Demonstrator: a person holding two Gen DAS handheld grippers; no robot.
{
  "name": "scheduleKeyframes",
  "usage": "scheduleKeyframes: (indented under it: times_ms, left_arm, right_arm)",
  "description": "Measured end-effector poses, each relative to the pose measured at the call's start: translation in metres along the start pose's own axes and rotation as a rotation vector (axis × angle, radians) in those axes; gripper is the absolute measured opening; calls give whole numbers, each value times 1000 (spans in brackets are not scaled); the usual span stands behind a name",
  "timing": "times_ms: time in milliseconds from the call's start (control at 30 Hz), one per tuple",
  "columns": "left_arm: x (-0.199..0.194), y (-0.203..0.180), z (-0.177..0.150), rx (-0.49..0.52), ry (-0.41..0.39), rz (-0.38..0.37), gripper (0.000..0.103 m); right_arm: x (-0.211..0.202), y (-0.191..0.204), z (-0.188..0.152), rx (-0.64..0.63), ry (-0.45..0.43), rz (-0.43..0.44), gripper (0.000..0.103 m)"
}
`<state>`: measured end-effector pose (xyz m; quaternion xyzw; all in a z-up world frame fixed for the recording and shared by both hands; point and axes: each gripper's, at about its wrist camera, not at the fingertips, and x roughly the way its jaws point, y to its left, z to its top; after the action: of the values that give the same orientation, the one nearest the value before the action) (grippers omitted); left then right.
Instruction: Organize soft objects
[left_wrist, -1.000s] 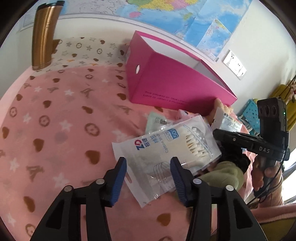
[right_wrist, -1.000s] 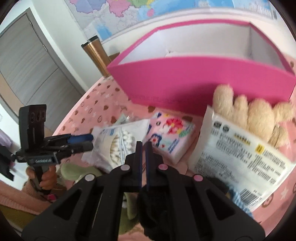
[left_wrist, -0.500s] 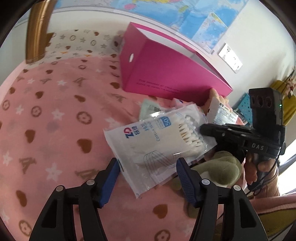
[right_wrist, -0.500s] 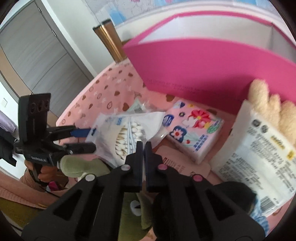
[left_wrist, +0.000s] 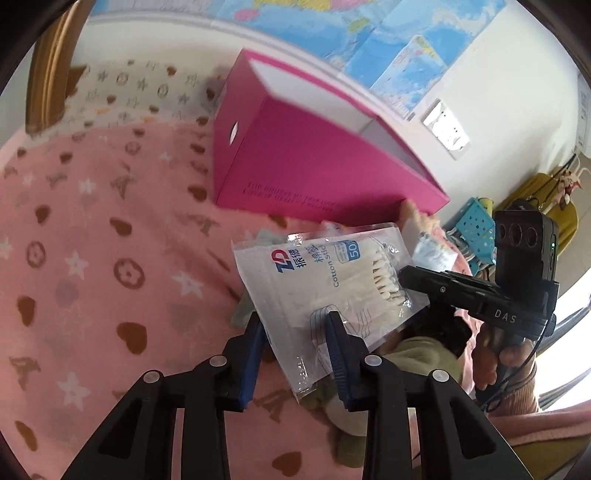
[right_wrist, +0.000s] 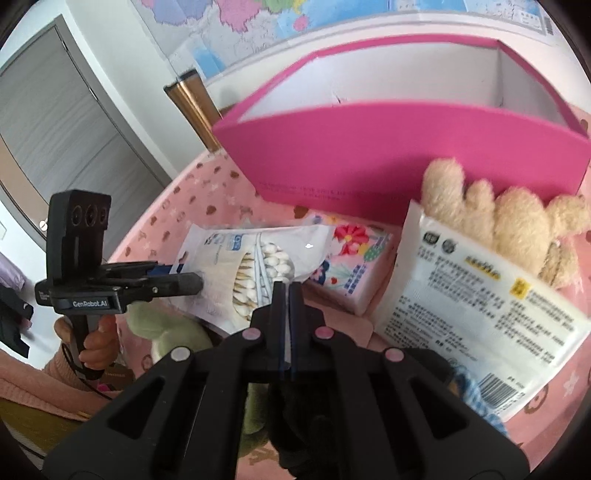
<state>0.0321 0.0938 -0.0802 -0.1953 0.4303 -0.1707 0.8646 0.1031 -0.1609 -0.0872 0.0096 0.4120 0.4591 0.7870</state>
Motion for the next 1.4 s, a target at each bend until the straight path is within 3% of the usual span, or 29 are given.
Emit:
scheduleKeyframes:
  times_ms: [267,533,733,1033,1200,1300,1333,1400]
  left_arm:
    - [-36,-33,35,104,-95,5,35]
    - [-46,-68,103,230,-179,39,36]
    - [-14,-67,144,236,-142,121,36]
    - [34,-36,157,160,-33,177,37]
    - [39,-37,159,157,-34,239,43]
    - [40,-41,159,168,-38,276,50]
    - [40,-43,159,172,-46,291,57]
    - [39,-47,160,188,-70,337,58]
  right_arm:
    - [-37,9,26,-48,-96,-3,3]
    - [-60,-6,83,-77,-201,-55,4]
    - [-43,-35,119,-27,-159,-75,5]
    - [-2,-64,136,28,-27,-91,7]
    - [20,-72,139,46,33,-113,13]
    - [25,-72,139,46,45,-136,16]
    - [24,-72,138,49,42,-137,20]
    - [23,-73,137,53,35,-144,25]
